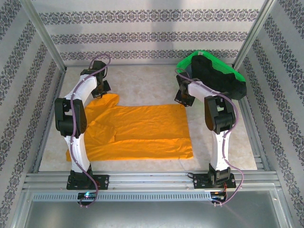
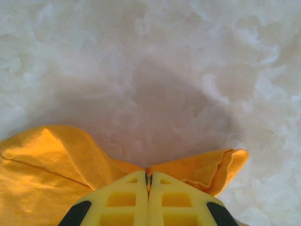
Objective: Fold and stack the t-shirts
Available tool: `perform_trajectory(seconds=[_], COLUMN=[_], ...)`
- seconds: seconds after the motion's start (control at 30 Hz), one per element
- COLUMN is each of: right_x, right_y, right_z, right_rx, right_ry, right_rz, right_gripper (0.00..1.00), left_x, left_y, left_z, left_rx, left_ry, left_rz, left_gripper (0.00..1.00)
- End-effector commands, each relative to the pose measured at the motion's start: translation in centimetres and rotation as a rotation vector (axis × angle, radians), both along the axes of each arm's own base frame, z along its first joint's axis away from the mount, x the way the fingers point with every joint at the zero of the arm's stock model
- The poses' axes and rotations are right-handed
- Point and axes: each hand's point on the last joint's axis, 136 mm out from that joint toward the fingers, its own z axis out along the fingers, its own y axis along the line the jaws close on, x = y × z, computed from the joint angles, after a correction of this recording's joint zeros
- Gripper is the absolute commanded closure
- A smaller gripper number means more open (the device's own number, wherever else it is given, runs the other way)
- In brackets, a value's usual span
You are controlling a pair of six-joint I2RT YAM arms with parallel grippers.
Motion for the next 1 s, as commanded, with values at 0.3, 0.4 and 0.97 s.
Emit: perform_trajectory(seconds=[0.3, 0.4, 0.97], right_x=[-0.5, -1.3, -8.3], right_y=[2.6, 2.3, 0.4], right_z=[5.2, 6.0, 6.6], right_rx=[0.002, -0.004, -0.015], right_ry=[-0.164, -0.176, -0.157], right_rz=[0.224, 0.225, 0.222], right_gripper=[1.00, 1.00, 1.00], left_x=[-2.6, -4.6, -17.2], left_y=[1.3, 2.0, 6.4], left_z=[4.9, 5.6, 7.8], left_rx=[-0.013, -0.020, 0.102], left_ry=[-0.061, -0.075, -0.128], left_rz=[-0.032, 0.010, 0.200], left_gripper=[1.00, 1.00, 1.00])
